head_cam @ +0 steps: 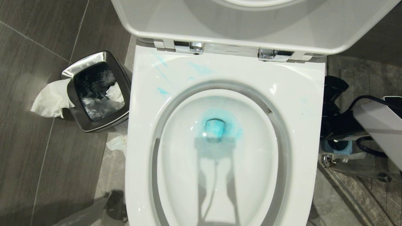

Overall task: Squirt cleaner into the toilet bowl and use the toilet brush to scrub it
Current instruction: Place the cleaning agent on the floor

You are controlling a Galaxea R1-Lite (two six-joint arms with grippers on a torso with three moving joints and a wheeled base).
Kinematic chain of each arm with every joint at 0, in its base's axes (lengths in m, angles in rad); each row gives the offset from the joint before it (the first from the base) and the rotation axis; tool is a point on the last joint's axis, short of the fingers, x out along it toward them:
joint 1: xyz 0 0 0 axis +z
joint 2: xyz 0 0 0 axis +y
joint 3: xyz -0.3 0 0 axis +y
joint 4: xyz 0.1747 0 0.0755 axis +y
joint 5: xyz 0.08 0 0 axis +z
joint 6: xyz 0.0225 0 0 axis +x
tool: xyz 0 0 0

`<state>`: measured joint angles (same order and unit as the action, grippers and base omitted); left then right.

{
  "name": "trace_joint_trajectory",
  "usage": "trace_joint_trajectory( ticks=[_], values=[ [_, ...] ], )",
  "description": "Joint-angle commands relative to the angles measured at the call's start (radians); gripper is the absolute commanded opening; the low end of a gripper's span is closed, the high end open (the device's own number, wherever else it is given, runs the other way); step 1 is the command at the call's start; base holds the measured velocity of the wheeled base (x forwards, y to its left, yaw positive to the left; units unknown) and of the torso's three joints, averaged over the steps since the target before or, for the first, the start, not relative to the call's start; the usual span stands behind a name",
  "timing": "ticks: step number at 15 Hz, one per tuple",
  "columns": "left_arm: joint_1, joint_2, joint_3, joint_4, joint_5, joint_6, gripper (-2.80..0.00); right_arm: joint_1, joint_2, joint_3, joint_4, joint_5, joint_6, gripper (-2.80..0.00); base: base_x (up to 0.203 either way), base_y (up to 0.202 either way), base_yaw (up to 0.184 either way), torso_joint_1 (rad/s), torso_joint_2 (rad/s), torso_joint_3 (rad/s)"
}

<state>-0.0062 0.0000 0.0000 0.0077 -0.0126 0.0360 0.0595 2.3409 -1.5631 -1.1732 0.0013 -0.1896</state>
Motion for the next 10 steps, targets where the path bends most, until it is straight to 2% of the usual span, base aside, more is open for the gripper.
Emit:
trace_joint_trajectory(
  ticks=[1, 10],
  values=[
    [0.0, 0.002, 0.002, 0.0, -0.002, 0.002, -2.8, 0.0, 0.02, -0.018, -0.009, 0.0, -0.001, -2.8, 0.0, 0.0, 0.0, 0.0, 0.0, 0.0],
    [0.0, 0.002, 0.002, 0.002, 0.007, -0.011, -2.8, 0.0, 0.035, -0.048, -0.008, -0.005, -0.007, -2.8, 0.0, 0.0, 0.0, 0.001, 0.0, -0.065]
  ],
)
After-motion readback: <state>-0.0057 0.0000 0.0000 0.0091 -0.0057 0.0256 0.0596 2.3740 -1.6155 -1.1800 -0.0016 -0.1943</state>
